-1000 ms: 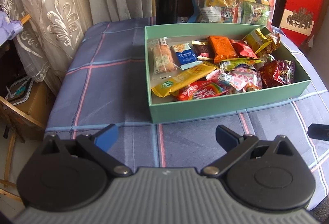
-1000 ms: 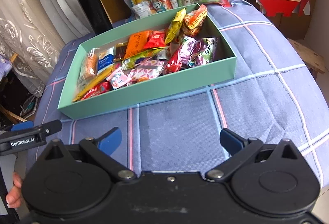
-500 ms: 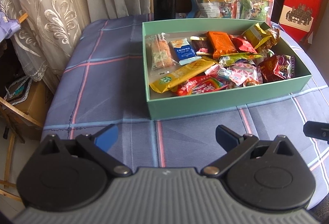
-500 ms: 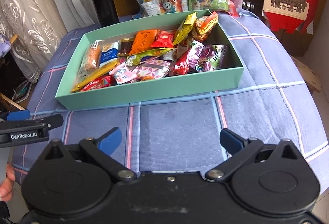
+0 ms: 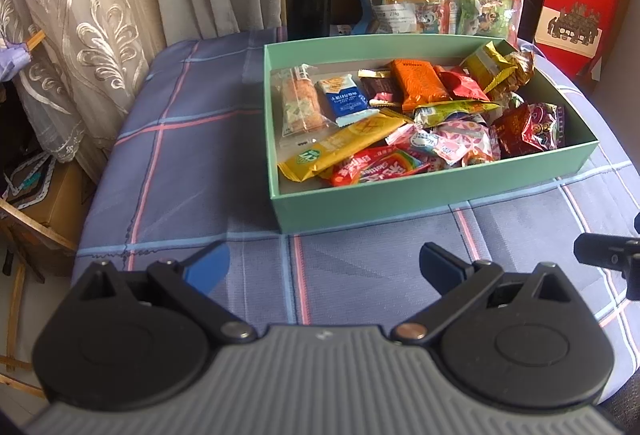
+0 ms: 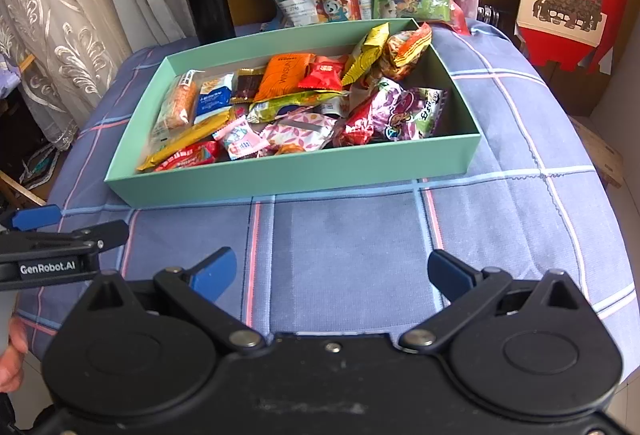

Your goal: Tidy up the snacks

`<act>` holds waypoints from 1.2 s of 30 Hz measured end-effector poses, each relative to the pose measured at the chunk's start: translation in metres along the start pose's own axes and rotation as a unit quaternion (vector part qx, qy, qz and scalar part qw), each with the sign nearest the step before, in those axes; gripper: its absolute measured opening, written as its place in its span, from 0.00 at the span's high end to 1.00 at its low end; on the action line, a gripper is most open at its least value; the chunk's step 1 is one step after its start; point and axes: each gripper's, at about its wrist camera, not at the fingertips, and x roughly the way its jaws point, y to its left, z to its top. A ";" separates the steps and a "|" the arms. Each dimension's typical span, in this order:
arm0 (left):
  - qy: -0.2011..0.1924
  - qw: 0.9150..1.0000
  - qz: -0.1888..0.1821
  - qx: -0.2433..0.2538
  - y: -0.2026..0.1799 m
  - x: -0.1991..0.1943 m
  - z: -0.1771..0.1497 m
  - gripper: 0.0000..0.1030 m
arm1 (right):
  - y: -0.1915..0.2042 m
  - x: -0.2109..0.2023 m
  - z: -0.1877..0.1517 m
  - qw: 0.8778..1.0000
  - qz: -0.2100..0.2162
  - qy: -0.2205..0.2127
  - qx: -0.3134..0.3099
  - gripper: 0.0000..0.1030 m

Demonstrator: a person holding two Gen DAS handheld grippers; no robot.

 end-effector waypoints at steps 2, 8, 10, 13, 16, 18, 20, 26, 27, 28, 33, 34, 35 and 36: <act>0.000 1.000 -0.001 -0.001 0.000 0.000 0.001 0.00 | 0.001 0.000 0.001 1.000 0.000 0.000 -0.003 0.00; 0.004 1.000 -0.002 -0.001 0.000 0.002 0.002 0.00 | 0.003 0.003 0.004 1.000 0.000 0.003 -0.010 0.00; 0.004 1.000 -0.001 -0.001 0.000 0.003 0.003 0.00 | 0.004 0.003 0.004 1.000 0.000 0.004 -0.012 0.00; 0.004 1.000 -0.001 -0.002 0.000 0.003 0.003 0.00 | 0.005 0.004 0.006 1.000 0.000 0.005 -0.016 0.00; 0.004 1.000 0.001 -0.003 0.001 0.004 0.004 0.00 | 0.006 0.004 0.007 1.000 0.002 0.006 -0.020 0.00; 0.004 1.000 0.001 -0.003 0.001 0.004 0.004 0.00 | 0.006 0.005 0.008 1.000 0.002 0.008 -0.021 0.00; 0.005 1.000 0.003 -0.003 0.002 0.005 0.005 0.00 | 0.007 0.007 0.009 1.000 0.002 0.010 -0.022 0.00; 0.007 1.000 0.009 -0.007 0.005 0.006 0.006 0.00 | 0.010 0.008 0.011 1.000 0.001 0.012 -0.028 0.00; 0.006 1.000 0.009 -0.008 0.005 0.006 0.006 0.00 | 0.010 0.009 0.012 1.000 0.001 0.013 -0.028 0.00; 0.006 1.000 0.010 -0.009 0.005 0.006 0.007 0.00 | 0.011 0.009 0.012 1.000 0.002 0.013 -0.029 0.00; 0.006 1.000 0.016 -0.013 0.007 0.005 0.008 0.00 | 0.013 0.008 0.014 0.999 0.003 0.014 -0.033 0.00; 0.007 1.000 0.017 -0.014 0.008 0.006 0.009 0.00 | 0.013 0.009 0.014 0.999 0.004 0.014 -0.034 0.00; 0.008 1.000 0.018 -0.015 0.008 0.006 0.009 0.00 | 0.013 0.009 0.014 0.999 0.004 0.015 -0.034 0.00; 0.009 1.000 0.020 -0.017 0.009 0.006 0.009 0.00 | 0.013 0.009 0.014 0.999 0.004 0.015 -0.035 0.00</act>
